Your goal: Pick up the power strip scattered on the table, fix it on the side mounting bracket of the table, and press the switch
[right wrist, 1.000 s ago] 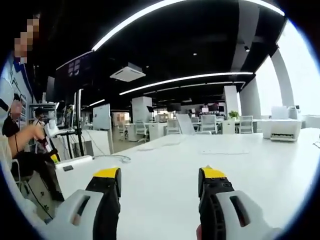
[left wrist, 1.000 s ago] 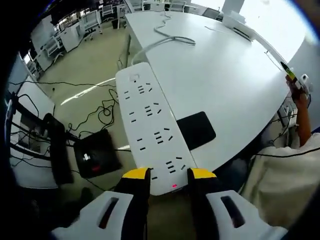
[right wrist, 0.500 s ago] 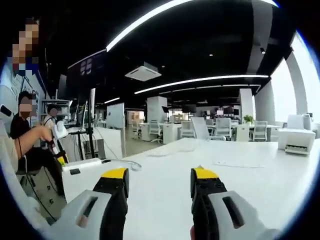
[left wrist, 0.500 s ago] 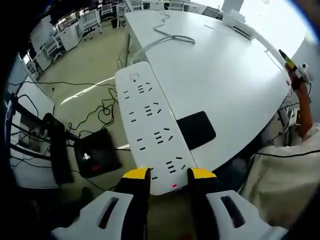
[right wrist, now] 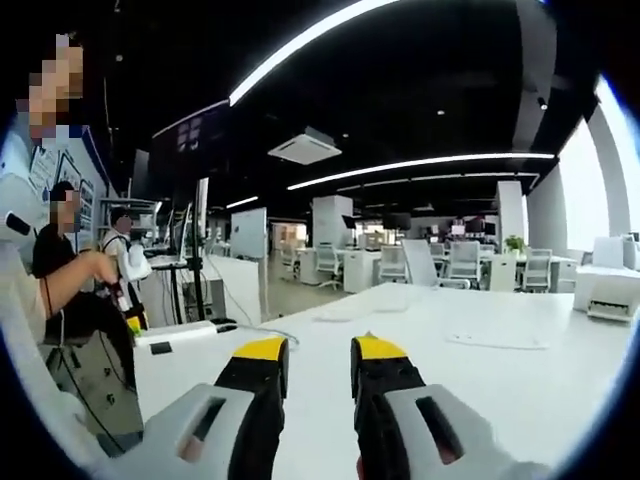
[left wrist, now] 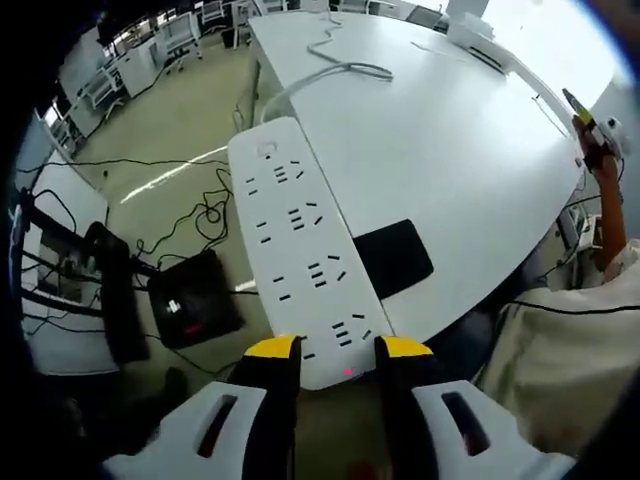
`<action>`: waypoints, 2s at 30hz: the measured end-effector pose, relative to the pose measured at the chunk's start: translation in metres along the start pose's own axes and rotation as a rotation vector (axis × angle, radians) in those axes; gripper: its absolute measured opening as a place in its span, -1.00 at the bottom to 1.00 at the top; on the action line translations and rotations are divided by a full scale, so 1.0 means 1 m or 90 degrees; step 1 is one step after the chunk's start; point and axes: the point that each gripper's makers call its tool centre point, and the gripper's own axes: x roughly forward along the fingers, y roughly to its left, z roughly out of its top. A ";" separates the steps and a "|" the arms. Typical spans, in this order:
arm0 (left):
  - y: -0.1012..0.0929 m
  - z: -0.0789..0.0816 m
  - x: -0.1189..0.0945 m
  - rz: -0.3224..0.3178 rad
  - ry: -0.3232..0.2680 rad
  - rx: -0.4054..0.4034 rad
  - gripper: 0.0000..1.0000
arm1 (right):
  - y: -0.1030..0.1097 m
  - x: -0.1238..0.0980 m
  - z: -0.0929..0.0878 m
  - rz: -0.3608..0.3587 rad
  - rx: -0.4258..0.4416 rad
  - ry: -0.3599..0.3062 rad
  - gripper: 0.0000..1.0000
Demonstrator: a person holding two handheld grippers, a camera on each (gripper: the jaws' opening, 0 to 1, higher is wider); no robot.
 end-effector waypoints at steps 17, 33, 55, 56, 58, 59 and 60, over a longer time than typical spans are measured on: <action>0.000 0.000 0.000 0.005 0.018 0.001 -0.30 | 0.012 0.029 0.023 0.025 -0.035 0.019 -1.00; 0.001 0.001 0.001 0.010 0.045 0.003 -0.30 | 0.031 0.066 0.043 0.058 -0.070 0.084 -1.00; -0.003 0.000 0.000 0.007 0.044 0.002 -0.30 | 0.084 0.141 0.049 0.152 -0.061 0.181 -1.00; -0.004 0.000 0.000 0.009 0.045 0.004 -0.30 | 0.089 0.144 0.049 0.162 -0.059 0.189 -1.00; -0.004 0.000 0.000 0.012 0.049 0.004 -0.30 | 0.099 0.150 0.047 0.186 -0.048 0.211 -1.00; -0.004 0.000 0.000 0.012 0.051 0.006 -0.30 | 0.101 0.154 0.048 0.187 -0.050 0.210 -1.00; -0.004 0.001 0.000 0.012 0.054 0.006 -0.30 | 0.105 0.157 0.049 0.191 -0.053 0.210 -1.00</action>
